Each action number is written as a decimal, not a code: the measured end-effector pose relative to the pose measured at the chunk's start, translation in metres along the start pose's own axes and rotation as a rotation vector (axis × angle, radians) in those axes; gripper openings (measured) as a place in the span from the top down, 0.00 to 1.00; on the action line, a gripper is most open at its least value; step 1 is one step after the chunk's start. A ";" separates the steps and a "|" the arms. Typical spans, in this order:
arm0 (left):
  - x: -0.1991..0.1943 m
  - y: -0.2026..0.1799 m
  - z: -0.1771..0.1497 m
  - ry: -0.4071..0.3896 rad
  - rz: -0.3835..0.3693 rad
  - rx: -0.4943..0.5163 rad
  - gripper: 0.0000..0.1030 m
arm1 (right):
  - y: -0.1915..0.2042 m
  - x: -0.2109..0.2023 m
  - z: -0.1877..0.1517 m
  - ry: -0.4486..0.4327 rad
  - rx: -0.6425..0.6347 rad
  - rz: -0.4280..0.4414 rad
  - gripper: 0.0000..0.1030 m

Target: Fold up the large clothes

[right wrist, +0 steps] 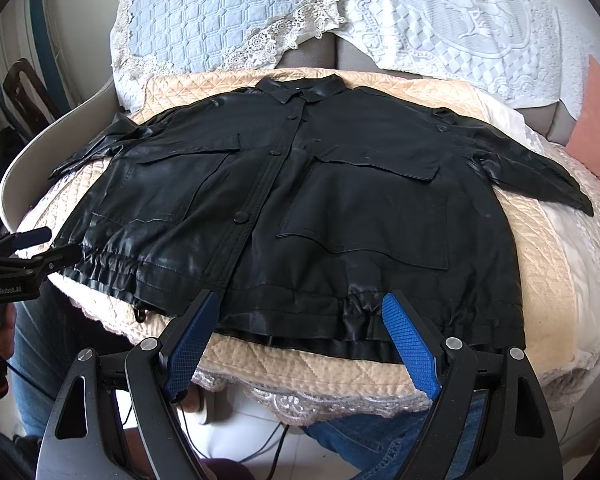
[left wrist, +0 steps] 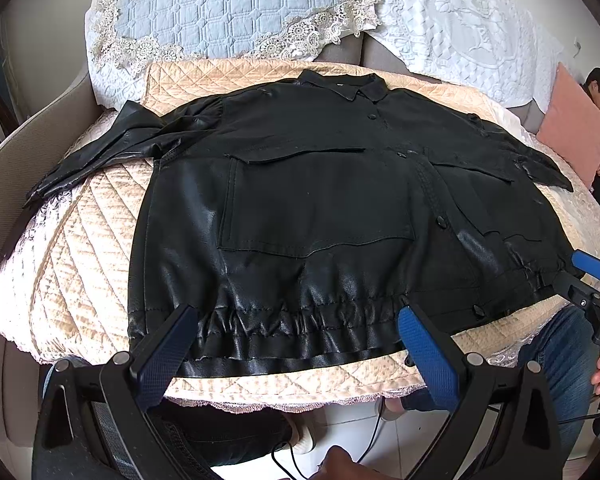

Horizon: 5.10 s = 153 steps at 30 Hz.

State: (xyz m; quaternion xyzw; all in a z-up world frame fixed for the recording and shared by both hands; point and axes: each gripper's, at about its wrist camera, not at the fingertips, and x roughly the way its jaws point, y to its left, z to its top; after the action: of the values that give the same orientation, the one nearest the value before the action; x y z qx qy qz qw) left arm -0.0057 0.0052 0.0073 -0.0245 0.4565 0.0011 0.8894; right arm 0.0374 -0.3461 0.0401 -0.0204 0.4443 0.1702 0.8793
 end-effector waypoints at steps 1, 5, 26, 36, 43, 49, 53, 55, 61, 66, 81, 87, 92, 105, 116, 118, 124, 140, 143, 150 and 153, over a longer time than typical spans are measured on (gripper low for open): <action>0.000 0.000 0.000 0.000 0.000 0.000 0.01 | 0.000 0.000 0.000 -0.001 0.000 0.001 0.18; 0.000 -0.002 -0.001 -0.002 0.005 0.006 0.01 | 0.001 0.001 0.000 0.000 -0.002 0.002 0.18; 0.001 -0.001 -0.001 0.003 0.009 0.009 0.01 | 0.004 0.001 0.001 -0.005 -0.005 0.009 0.18; 0.001 -0.001 0.000 0.005 0.008 0.008 0.01 | 0.004 0.000 0.002 -0.007 -0.007 0.015 0.18; 0.003 -0.001 0.000 0.017 0.004 0.003 0.01 | 0.005 -0.001 0.004 -0.011 -0.007 0.017 0.18; 0.003 -0.001 0.001 0.014 0.005 0.007 0.01 | 0.006 -0.001 0.006 -0.011 -0.017 0.017 0.18; 0.003 -0.002 0.002 0.011 0.009 0.012 0.01 | 0.007 -0.002 0.007 -0.015 -0.019 0.026 0.18; 0.003 -0.002 0.002 0.010 0.011 0.013 0.01 | 0.008 -0.001 0.007 -0.015 -0.021 0.025 0.18; 0.003 -0.003 0.001 0.010 0.012 0.010 0.01 | 0.010 0.000 0.010 -0.015 -0.026 0.027 0.18; 0.005 -0.001 0.002 0.012 0.016 0.004 0.01 | 0.012 0.000 0.010 -0.018 -0.027 0.031 0.18; 0.018 0.004 0.005 0.043 -0.029 0.003 0.01 | 0.014 0.007 0.015 -0.009 -0.024 0.045 0.18; 0.024 0.008 0.010 0.041 -0.026 -0.001 0.01 | 0.014 0.013 0.020 0.006 -0.013 0.064 0.18; 0.029 0.012 0.015 0.036 -0.008 -0.009 0.02 | 0.016 0.020 0.026 0.011 -0.019 0.073 0.18; 0.054 0.035 0.029 0.039 -0.066 -0.077 0.10 | 0.025 0.047 0.048 0.034 -0.025 0.101 0.18; 0.072 0.135 0.082 -0.048 0.058 -0.239 0.21 | 0.055 0.080 0.079 0.036 -0.105 0.152 0.18; 0.076 0.173 0.096 -0.071 0.137 -0.290 0.20 | 0.056 0.084 0.082 0.038 -0.106 0.156 0.18; 0.092 0.295 0.111 -0.114 0.242 -0.587 0.20 | 0.053 0.104 0.085 0.072 -0.095 0.155 0.18; 0.120 0.352 0.138 -0.126 0.313 -0.662 0.93 | 0.040 0.111 0.101 0.071 -0.073 0.134 0.18; 0.082 0.324 0.163 -0.232 0.229 -0.602 0.94 | 0.033 0.106 0.096 0.069 -0.062 0.130 0.18; 0.009 0.189 0.233 -0.440 -0.046 -0.305 0.94 | 0.013 0.093 0.084 0.054 -0.005 0.121 0.18; 0.017 0.131 0.252 -0.437 -0.171 -0.218 0.94 | 0.004 0.086 0.077 0.051 0.007 0.106 0.18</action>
State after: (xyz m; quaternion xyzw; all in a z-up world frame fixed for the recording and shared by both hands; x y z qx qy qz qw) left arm 0.2052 0.1473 0.1344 -0.1578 0.2471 -0.0199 0.9558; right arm 0.1427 -0.3035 0.0194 0.0021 0.4676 0.2144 0.8575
